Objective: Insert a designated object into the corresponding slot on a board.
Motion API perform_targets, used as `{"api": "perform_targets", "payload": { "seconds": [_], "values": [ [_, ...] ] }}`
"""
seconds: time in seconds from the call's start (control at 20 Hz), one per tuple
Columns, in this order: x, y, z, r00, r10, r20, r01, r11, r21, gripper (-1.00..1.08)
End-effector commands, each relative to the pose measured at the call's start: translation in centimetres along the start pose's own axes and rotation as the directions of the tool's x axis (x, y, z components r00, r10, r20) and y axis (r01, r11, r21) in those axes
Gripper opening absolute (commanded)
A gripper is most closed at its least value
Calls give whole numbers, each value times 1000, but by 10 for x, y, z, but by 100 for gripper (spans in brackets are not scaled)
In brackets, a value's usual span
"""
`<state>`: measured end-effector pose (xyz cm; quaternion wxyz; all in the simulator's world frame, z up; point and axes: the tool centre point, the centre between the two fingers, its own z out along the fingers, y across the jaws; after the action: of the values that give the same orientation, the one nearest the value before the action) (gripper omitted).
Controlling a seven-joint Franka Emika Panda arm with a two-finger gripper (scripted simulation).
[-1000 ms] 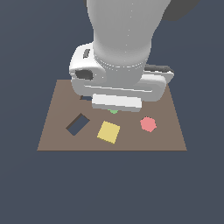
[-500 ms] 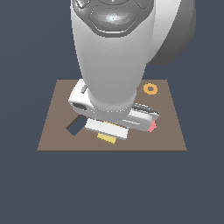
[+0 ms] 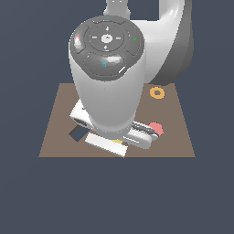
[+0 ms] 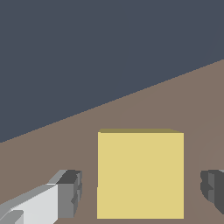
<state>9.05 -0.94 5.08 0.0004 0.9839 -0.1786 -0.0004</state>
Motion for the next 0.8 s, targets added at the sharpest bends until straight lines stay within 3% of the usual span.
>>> {"api": "perform_targets", "payload": {
  "seconds": [0.0, 0.6, 0.65, 0.75],
  "values": [
    [2, 0, 1, 1000, 6, -1, -6, 1000, 1, 100],
    [2, 0, 21, 1000, 6, -1, -6, 1000, 1, 100],
    [2, 0, 21, 1000, 6, -1, -6, 1000, 1, -100],
    [2, 0, 21, 1000, 6, -1, -6, 1000, 1, -100]
  ]
}}
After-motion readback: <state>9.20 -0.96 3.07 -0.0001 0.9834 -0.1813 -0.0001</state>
